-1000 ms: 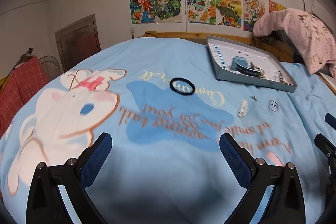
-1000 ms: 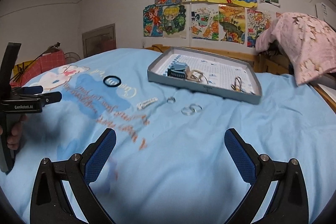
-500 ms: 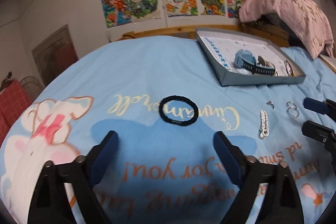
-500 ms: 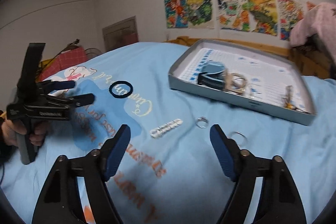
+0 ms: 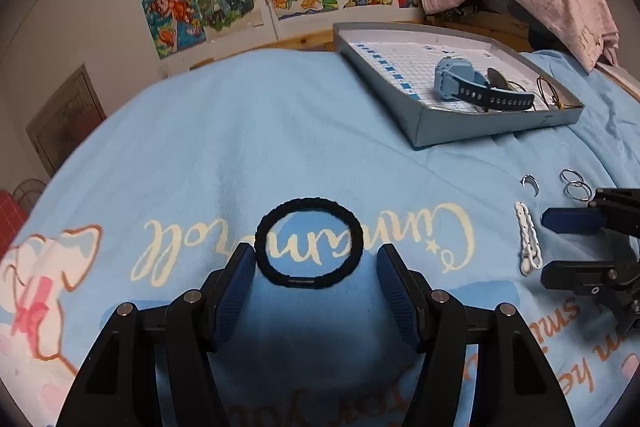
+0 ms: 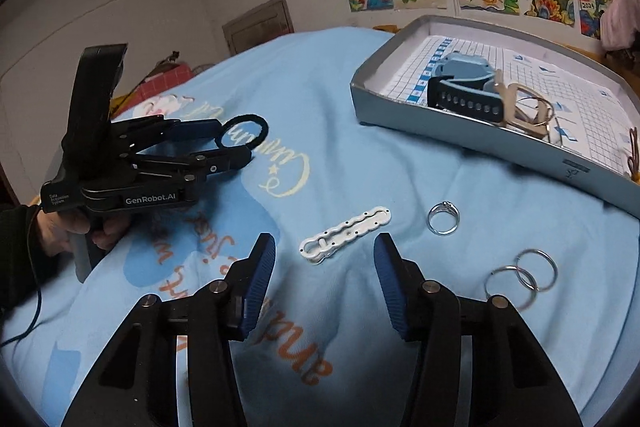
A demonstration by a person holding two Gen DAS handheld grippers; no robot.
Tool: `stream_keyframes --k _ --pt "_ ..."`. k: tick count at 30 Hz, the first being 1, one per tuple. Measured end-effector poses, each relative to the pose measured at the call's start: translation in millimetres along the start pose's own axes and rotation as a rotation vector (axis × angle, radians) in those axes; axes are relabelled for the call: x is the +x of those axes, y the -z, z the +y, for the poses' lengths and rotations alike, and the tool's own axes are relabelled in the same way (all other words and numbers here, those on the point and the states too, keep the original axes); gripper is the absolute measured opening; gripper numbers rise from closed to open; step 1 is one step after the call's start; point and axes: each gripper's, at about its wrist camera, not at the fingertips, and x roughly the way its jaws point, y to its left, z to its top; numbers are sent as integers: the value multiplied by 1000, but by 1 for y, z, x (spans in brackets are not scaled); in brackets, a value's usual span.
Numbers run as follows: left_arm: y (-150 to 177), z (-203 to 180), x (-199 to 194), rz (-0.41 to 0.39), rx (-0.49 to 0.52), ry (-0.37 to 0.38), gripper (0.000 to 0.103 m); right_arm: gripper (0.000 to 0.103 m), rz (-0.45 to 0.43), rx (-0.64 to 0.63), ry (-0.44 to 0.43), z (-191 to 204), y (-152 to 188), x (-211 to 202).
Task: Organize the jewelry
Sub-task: 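Grasp the black rubber ring with the left tool while the right tool grasps the white link bracelet, then lower the black ring and white bracelet into the grey tray and open both tools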
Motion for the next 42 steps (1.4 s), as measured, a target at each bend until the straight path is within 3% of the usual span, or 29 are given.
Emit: stream_keyframes --k 7,16,22,26,30,32,36,42 --pt "8 8 12 -22 -54 45 57 46 27 26 -3 -2 -3 10" --pt "13 11 20 -50 -109 51 35 46 27 61 -20 -4 -5 25" --pt "19 14 13 -90 -149 67 21 46 13 14 22 7 -3 28" --pt "22 14 9 -104 -155 82 12 32 13 -26 14 16 -3 27" --pt "25 4 2 -113 -121 130 6 32 24 -45 18 19 -3 28" --pt "26 0 1 -115 -103 139 6 32 24 -42 15 19 -4 29" --pt "28 -4 -3 -122 -97 138 6 14 20 -20 15 13 -5 30" --pt "31 0 -15 -142 -126 122 5 13 0 -23 20 11 0 28"
